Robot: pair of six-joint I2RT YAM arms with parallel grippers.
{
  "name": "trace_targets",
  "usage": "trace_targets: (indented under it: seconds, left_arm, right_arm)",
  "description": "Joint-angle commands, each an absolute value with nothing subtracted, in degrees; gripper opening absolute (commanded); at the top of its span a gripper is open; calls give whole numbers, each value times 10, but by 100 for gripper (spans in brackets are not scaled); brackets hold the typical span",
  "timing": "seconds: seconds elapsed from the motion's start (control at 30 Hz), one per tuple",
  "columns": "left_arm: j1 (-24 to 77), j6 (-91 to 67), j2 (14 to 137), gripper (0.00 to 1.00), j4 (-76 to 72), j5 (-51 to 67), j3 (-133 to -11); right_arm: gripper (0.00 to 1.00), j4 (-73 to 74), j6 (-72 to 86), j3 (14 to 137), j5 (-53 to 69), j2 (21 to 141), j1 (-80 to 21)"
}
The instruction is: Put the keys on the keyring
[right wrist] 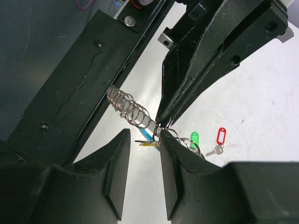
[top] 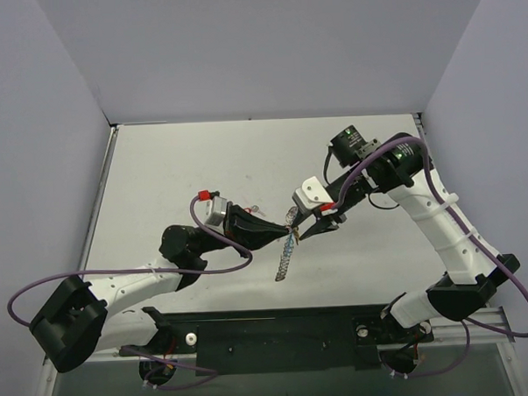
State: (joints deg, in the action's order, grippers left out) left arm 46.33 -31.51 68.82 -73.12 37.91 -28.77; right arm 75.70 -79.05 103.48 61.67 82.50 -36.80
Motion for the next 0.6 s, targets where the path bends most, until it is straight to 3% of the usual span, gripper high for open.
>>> trace_targets:
  seconds: [0.0, 0.57]
  left_arm:
    - [460, -333, 686, 0, -864, 378, -317]
    - [459, -340, 685, 0, -870, 379, -316]
  right_arm:
    - [27, 896, -802, 1030, 630, 824, -367]
    - [32, 896, -800, 1036, 632, 845, -361]
